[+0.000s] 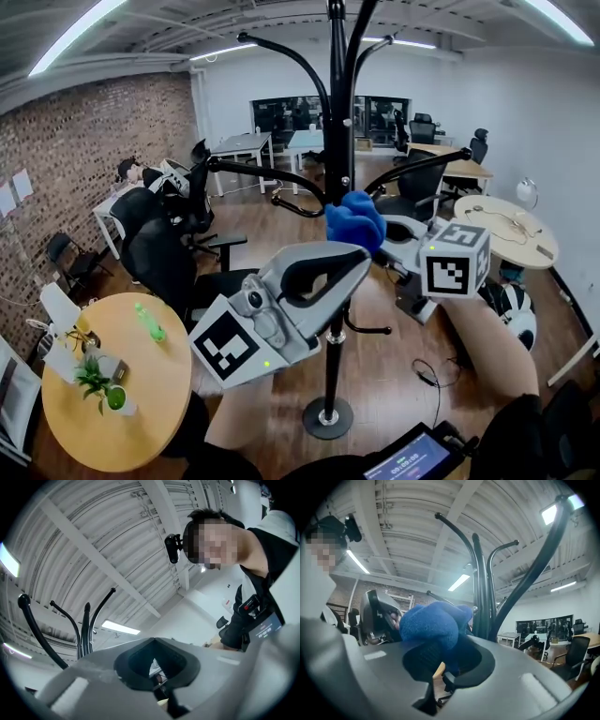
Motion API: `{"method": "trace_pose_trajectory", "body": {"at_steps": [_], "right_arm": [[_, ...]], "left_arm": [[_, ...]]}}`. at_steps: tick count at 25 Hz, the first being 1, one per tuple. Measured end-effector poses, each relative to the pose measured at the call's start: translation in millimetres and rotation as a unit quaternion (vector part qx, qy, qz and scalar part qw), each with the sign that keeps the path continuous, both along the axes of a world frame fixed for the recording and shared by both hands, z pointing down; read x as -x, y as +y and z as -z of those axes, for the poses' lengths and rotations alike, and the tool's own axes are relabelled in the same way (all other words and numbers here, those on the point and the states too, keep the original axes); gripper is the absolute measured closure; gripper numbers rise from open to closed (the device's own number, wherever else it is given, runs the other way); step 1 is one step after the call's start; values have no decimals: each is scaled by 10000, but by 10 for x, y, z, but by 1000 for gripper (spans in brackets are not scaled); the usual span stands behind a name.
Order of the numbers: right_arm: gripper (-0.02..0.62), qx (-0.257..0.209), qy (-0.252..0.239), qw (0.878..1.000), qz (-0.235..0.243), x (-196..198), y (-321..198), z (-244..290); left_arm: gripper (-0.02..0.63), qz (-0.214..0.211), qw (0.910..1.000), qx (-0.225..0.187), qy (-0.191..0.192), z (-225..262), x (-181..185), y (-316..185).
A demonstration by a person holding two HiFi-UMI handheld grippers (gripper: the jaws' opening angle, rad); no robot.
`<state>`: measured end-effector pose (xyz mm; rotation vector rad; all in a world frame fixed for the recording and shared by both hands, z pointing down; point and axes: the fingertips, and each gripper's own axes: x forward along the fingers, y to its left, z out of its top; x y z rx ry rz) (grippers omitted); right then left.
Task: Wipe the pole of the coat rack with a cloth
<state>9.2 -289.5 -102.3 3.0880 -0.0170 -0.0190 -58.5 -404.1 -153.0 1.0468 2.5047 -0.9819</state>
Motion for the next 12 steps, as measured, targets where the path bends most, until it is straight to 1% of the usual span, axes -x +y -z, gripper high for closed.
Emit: {"method": "trace_pose_trajectory", "body": {"at_steps": [3,6,9,12], "right_arm": [[545,2,146,9999,82,81,-47,37],[545,-9,195,9993,312,159,-6,36],[545,-20,204,9977,652,286,104,-34],[545,31,76,9946,1037,416,309,-187]], "left_arm": [[603,17,10000,-44,-12,-37,84,-89],[603,191,9998,7,-2,-8,203,-96],[603,572,9983,-11,-62,-35,346,-6],[603,1097,9937,-104,-199,-122,535,237]]}}
